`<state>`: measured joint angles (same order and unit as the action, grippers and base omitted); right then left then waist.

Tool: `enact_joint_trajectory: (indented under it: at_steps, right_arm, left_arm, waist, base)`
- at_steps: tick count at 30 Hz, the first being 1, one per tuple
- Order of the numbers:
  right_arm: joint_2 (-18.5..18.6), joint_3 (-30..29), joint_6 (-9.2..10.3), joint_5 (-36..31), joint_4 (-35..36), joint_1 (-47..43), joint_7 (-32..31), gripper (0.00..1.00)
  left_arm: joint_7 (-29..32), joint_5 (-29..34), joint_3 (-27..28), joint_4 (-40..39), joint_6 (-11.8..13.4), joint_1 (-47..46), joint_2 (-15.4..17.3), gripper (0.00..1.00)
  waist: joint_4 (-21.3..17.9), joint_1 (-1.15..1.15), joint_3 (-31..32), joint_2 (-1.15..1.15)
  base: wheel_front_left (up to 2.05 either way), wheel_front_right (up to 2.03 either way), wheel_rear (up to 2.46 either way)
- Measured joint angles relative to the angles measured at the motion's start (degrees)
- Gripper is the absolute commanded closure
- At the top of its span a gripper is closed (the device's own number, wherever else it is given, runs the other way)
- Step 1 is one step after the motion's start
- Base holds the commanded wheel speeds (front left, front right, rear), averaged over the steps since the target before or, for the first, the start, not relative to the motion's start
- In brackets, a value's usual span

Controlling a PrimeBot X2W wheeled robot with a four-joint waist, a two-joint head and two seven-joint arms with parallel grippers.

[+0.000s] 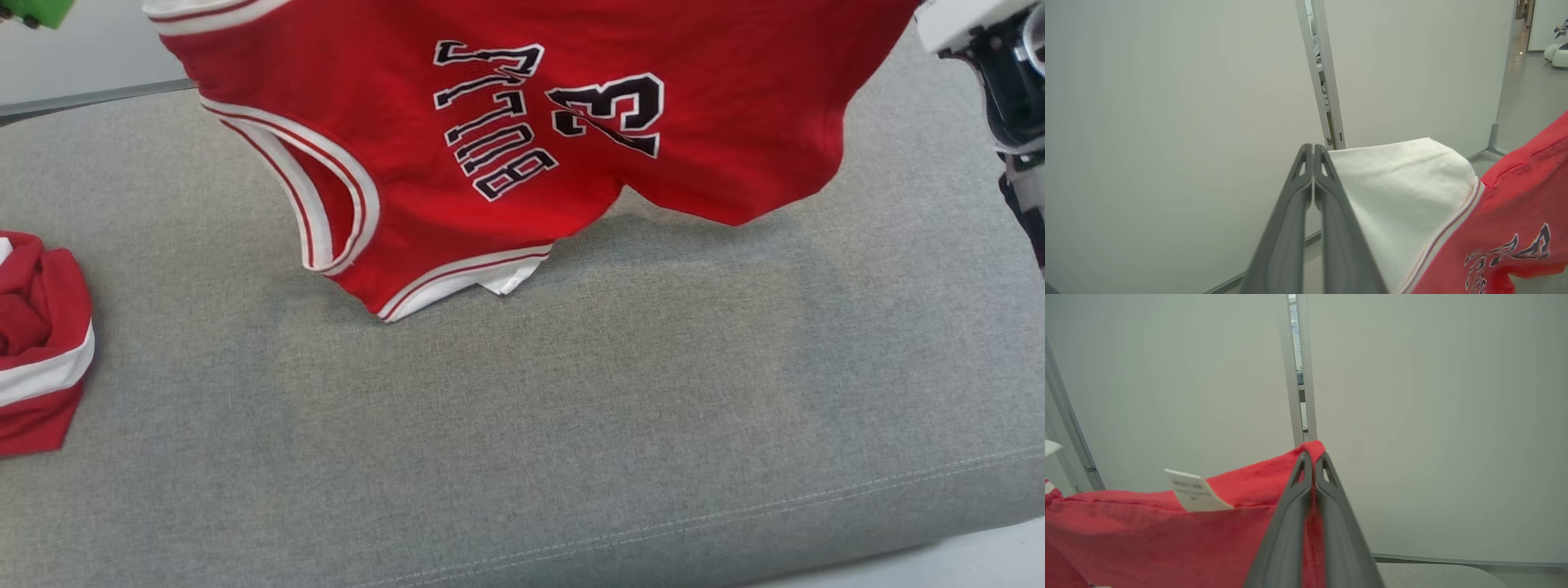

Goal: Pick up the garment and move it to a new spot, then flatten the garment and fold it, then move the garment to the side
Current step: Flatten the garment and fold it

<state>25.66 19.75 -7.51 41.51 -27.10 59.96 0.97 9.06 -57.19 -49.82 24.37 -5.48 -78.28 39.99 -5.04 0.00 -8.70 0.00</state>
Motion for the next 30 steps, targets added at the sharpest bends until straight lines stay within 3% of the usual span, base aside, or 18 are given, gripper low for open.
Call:
enact_joint_trajectory:
  at_steps: [7, 11, 14, 17, 22, 30]
  right_arm:
    - [-7.11, 1.13, 0.0, -4.42, -15.36, 11.78, 6.87, 1.0]
    - [-12.22, -0.77, -0.01, -8.08, -26.07, 19.46, 12.91, 1.0]
    - [-14.02, -2.93, -0.01, -11.11, -29.21, 23.27, 13.84, 1.0]
    - [-14.14, -6.78, -0.01, -15.49, -26.72, 25.66, 14.04, 1.0]
    - [-16.21, -5.84, 0.01, -18.31, -26.28, 22.9, 14.07, 1.0]
    - [-13.67, 4.01, -0.02, -10.47, -23.85, 12.54, 14.06, 1.0]
  left_arm:
    - [-7.98, 4.04, 1.47, 11.54, 2.61, -5.7, -4.72, 1.0]
    - [-17.98, 8.28, 2.66, 20.22, 6.1, -11.34, -7.46, 1.0]
    - [-21.95, 10.84, 2.94, 23.74, 6.78, -15.21, -8.8, 1.0]
    - [-23.48, 11.66, 3.68, 25.54, 6.2, -18.18, -10.35, 1.0]
    - [-24.05, 14.02, 9.23, 20.94, 5.56, -17.45, -11.34, 1.0]
    - [-24.17, 16.11, 21.13, 7.19, 6.38, 4.11, -13.88, 1.0]
  waist:
    - [-0.72, 0.0, -2.15, 0.0]
    - [-1.26, 0.0, -4.32, 0.0]
    - [-1.39, 0.0, -5.74, 0.0]
    - [-1.22, 0.0, -7.43, 0.0]
    - [-0.28, 0.01, -10.81, 0.0]
    - [2.15, 0.01, -14.39, 0.0]
  base:
    - [0.0, 0.0, 0.0]
    - [0.0, 0.0, 0.0]
    - [0.0, 0.0, 0.0]
    - [0.0, 0.0, 0.0]
    - [0.0, 0.0, 0.0]
    - [0.0, 0.0, 0.0]
